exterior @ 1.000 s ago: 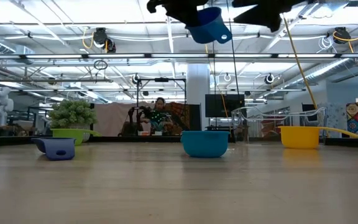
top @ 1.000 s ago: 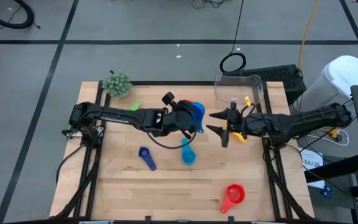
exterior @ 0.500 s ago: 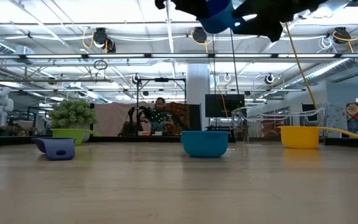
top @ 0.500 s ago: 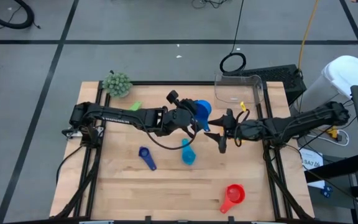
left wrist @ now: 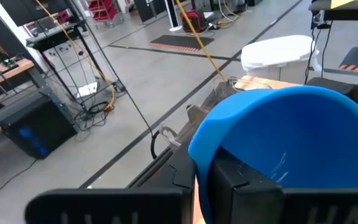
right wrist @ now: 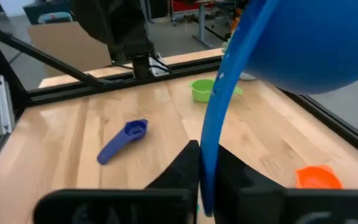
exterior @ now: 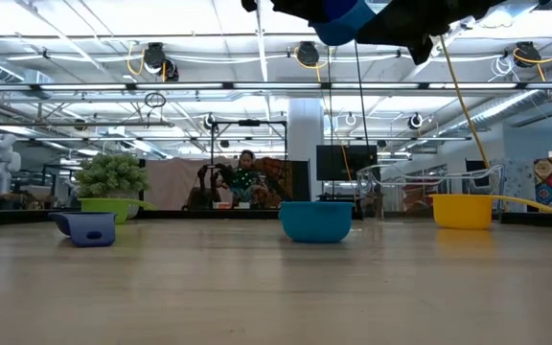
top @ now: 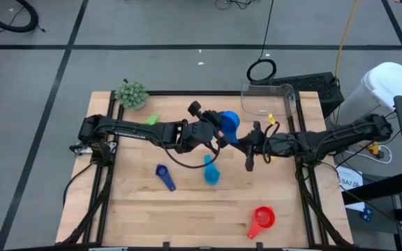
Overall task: Nest measuring cups in basket
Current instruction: Stack the blue measuring cup on top of the red measuring cup
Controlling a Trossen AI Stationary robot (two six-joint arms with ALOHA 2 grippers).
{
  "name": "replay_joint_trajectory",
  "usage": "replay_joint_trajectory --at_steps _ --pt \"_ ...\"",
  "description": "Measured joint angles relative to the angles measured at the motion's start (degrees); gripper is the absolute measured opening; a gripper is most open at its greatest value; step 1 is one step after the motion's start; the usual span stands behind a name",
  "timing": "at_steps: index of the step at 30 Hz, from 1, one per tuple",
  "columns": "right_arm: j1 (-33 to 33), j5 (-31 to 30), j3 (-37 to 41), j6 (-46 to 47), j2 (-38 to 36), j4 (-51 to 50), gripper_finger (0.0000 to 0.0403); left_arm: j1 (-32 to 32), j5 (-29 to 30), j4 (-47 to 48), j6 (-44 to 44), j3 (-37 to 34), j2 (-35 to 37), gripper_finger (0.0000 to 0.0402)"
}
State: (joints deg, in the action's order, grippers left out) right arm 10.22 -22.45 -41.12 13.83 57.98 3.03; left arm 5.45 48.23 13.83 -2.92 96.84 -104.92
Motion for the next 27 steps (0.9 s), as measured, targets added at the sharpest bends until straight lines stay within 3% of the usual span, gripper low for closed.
replay_joint_trajectory --at_steps 13,19,27 --pt "-0.5 2.5 0.0 -0.3 -1.6 -0.2 0.0001 1.6 -6.8 -1.6 11.8 -0.1 1.8 0.0054" --pt "-4.5 1.7 0.0 -2.4 -3.7 0.7 0.0001 3.0 -8.6 -2.9 14.8 0.0 5.3 0.012" --pt "-6.3 2.9 0.0 0.6 -6.9 -0.9 0.0 4.1 -8.8 4.6 11.7 -0.2 7.2 0.0215"
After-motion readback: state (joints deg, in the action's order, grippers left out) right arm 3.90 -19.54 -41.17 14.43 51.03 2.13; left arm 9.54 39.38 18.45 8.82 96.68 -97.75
